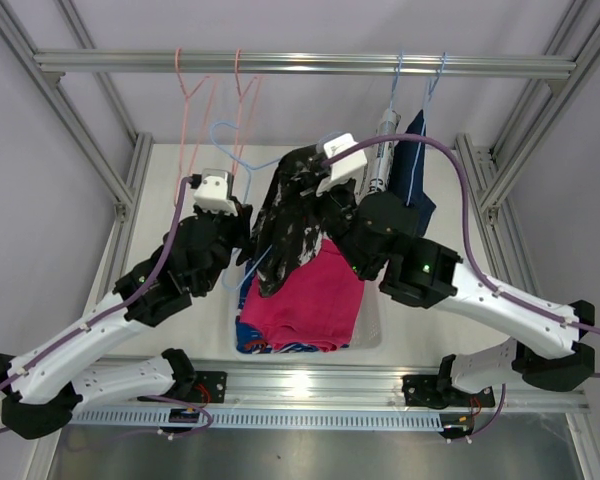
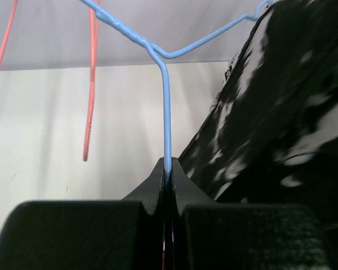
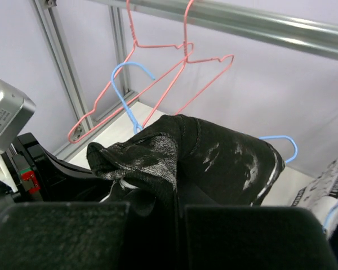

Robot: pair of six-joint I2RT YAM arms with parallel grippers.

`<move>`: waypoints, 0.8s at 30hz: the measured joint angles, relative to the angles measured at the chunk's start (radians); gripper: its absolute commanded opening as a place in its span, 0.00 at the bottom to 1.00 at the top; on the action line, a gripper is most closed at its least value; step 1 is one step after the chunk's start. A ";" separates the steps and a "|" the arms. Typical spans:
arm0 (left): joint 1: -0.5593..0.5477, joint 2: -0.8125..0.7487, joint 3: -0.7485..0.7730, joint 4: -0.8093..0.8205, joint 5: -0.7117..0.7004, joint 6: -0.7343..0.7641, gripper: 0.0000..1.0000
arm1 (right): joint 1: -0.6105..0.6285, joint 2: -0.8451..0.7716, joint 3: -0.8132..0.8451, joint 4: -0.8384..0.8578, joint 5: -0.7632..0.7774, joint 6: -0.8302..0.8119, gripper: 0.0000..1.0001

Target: Remove the trousers from the hanger

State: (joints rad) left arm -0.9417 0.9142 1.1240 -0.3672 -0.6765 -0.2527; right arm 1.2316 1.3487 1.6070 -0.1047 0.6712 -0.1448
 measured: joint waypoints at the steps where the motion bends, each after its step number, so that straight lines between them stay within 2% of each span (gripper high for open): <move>1: 0.000 0.000 -0.002 0.001 0.000 0.001 0.01 | 0.000 -0.012 0.005 -0.012 0.003 -0.005 0.00; 8: 0.000 -0.003 -0.016 0.016 0.017 0.018 0.00 | 0.000 -0.101 0.080 -0.081 0.040 -0.038 0.00; 15: -0.005 0.011 -0.025 0.042 0.076 0.026 0.00 | -0.021 -0.151 0.137 -0.061 0.074 -0.059 0.00; 24: -0.130 0.103 -0.039 0.059 0.041 0.103 0.00 | -0.063 -0.062 0.212 -0.018 0.075 -0.048 0.00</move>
State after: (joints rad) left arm -1.0714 1.0172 1.0851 -0.3080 -0.6357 -0.1493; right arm 1.1687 1.2865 1.8191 -0.1226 0.7460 -0.1928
